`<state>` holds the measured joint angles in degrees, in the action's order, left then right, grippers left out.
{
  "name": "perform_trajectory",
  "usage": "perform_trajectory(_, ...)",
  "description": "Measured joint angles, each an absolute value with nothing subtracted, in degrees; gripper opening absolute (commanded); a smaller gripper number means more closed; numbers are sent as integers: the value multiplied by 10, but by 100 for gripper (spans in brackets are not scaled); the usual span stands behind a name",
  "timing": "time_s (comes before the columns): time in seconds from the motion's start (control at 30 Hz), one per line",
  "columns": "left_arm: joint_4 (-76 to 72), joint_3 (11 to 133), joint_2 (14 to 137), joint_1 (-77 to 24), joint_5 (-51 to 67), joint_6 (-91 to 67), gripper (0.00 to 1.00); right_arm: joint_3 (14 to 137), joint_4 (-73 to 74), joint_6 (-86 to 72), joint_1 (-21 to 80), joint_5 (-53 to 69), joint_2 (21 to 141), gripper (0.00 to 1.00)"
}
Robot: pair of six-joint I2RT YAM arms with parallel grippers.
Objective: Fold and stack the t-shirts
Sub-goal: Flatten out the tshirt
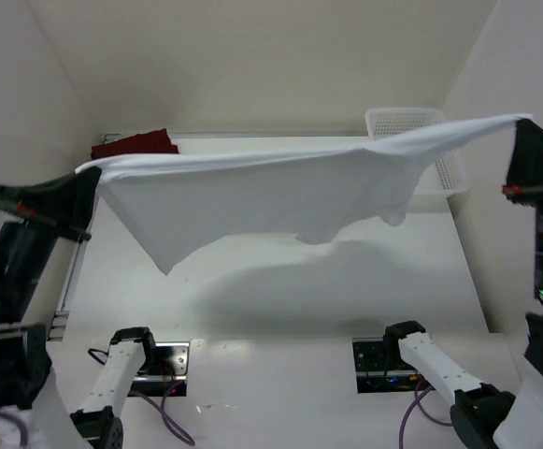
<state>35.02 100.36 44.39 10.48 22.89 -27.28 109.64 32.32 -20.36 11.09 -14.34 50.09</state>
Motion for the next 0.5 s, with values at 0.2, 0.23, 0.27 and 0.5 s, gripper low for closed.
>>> perform_trajectory(0.2, 361, 1059, 378, 59, 167, -285, 0, 1141, 326, -202, 111, -139, 447, 0)
perform_trajectory(0.23, 361, 1052, 368, 49, 147, -288, 0, 1141, 326, -202, 111, -137, 445, 0)
perform_trajectory(0.27, 360, 1050, 366, 48, 143, -288, 0, 1138, 327, -202, 111, -137, 444, 0)
perform_trajectory(0.5, 311, 908, 378, 47, 117, -292, 0, 1006, 313, -206, 111, -147, 451, 0)
